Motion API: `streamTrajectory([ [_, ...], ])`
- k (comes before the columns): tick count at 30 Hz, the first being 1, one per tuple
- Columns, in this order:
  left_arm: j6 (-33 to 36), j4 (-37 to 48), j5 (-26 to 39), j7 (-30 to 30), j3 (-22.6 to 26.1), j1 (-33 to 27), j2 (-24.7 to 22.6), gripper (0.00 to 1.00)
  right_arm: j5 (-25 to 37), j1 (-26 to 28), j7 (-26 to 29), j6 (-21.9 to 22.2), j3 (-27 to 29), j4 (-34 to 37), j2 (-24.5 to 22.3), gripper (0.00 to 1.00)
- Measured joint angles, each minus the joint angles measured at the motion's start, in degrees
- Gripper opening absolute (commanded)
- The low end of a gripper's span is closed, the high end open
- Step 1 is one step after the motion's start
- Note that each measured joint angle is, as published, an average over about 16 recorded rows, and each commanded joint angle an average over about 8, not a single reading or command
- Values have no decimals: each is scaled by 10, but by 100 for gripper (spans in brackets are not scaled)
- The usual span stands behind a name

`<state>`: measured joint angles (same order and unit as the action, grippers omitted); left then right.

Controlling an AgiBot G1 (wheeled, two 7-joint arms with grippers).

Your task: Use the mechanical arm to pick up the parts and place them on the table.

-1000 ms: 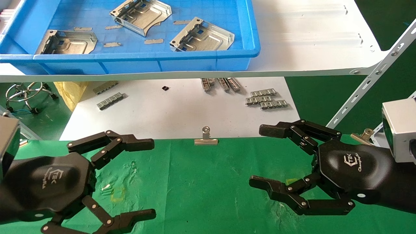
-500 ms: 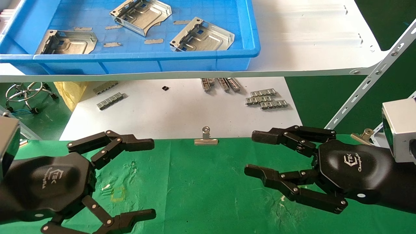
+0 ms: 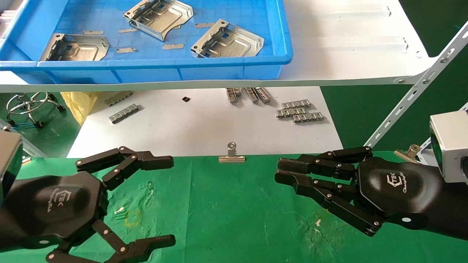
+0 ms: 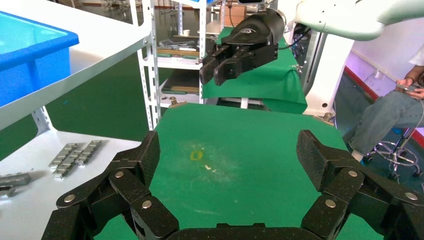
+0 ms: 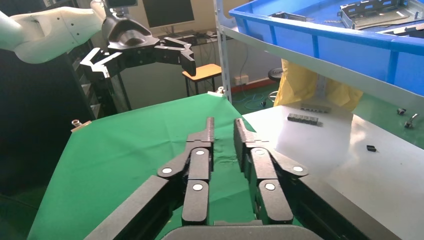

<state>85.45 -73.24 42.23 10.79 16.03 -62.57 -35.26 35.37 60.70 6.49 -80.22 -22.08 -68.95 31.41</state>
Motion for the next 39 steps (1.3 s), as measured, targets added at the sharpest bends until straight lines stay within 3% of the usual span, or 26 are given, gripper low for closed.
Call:
streamTrajectory([
  [11,-41,33,37,17,7,-90,-31,100,0,0,0,0,0,0,0,0],
  [18,-78,116,98,23,29,-207,-84,100,0,0,0,0,0,0,0,0],
  [25,-117,263,199,23,79,-345,-161,100,0,0,0,0,0,0,0,1],
  [29,-149,363,263,20,114,-419,-213,99,0,0,0,0,0,0,0,50],
  [30,-158,388,278,19,122,-435,-226,93,0,0,0,0,0,0,0,62],
  [33,-187,459,318,14,143,-479,-262,55,0,0,0,0,0,0,0,98],
  [37,-230,541,357,2,163,-523,-302,7,0,0,0,0,0,0,0,100],
  [38,-241,558,363,-1,167,-531,-310,0,0,0,0,0,0,0,0,100],
  [39,-251,575,369,-4,170,-539,-318,0,0,0,0,0,0,0,0,100],
])
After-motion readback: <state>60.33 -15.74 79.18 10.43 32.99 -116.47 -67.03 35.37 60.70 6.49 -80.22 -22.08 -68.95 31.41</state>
